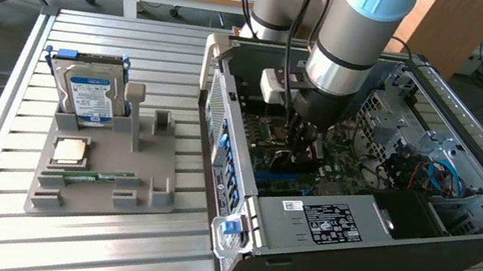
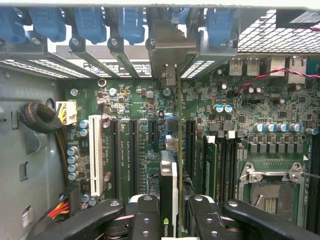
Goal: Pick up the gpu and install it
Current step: 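Insert the gpu into the slot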
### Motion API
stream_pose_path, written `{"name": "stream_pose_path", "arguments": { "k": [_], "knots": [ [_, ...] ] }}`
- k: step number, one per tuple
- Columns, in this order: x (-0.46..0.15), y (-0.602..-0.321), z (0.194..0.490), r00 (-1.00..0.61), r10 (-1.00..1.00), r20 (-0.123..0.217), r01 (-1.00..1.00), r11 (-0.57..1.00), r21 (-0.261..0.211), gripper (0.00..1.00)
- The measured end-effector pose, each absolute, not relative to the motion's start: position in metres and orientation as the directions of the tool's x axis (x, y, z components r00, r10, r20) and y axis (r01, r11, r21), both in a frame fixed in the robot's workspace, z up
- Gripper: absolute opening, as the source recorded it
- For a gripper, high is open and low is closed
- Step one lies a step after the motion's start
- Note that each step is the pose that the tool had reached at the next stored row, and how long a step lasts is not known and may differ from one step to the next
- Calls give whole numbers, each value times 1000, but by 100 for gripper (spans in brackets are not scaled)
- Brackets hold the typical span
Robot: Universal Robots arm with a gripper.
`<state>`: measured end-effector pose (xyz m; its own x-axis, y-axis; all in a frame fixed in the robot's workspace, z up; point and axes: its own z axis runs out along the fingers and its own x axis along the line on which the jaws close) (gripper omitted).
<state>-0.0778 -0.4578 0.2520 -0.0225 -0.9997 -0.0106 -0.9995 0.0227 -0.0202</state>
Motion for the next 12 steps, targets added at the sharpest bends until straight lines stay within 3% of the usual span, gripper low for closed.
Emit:
{"name": "stream_pose_path", "arguments": {
  "k": [12],
  "knots": [
    [-76, -458, 252, -30, -999, -11, -999, 30, -20, 27]
  ]
}}
